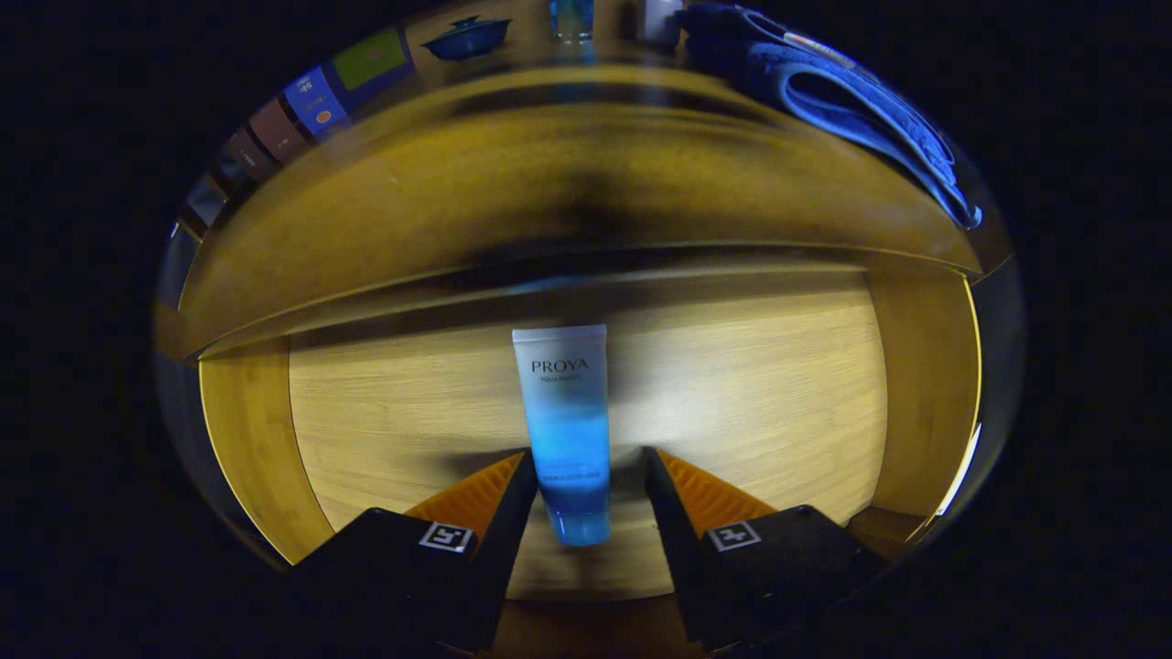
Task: Pull open the drawer, take out the items inside it, and place them on the countertop above the cabinet.
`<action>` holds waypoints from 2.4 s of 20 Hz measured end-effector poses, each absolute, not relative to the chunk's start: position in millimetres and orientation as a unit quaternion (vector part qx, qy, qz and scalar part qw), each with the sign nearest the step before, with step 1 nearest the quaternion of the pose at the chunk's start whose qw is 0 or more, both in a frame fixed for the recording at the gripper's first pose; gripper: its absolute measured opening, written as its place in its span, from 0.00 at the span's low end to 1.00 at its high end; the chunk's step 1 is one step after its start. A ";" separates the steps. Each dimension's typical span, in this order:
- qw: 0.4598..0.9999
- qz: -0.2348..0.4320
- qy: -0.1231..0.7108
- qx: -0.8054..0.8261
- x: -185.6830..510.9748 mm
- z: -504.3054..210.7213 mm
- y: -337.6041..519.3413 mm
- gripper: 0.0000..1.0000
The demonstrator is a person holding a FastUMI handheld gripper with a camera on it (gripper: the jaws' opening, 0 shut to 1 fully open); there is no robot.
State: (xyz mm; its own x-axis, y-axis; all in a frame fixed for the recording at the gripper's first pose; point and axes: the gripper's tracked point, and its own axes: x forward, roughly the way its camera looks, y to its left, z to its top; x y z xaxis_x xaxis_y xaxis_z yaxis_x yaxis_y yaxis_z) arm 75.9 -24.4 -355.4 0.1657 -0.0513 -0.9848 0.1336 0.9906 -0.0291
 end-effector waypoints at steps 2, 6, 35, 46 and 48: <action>0.763 -0.061 0.643 0.019 79.0 -348.4 -27.0 0.60; 0.768 -0.042 0.639 0.033 78.0 -350.5 -22.1 0.43; 0.870 -0.038 0.489 0.042 302.8 -322.6 -18.1 0.43; 0.914 -0.024 0.403 0.039 291.5 -268.6 -15.2 1.00; 0.928 -0.015 0.370 0.046 271.0 -245.4 -9.9 1.00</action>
State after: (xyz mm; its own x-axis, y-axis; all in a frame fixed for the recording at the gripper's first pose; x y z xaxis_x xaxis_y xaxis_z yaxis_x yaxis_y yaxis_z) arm 271.0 -9.9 -245.4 0.7252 0.0056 -0.6885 0.0624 0.9953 0.0737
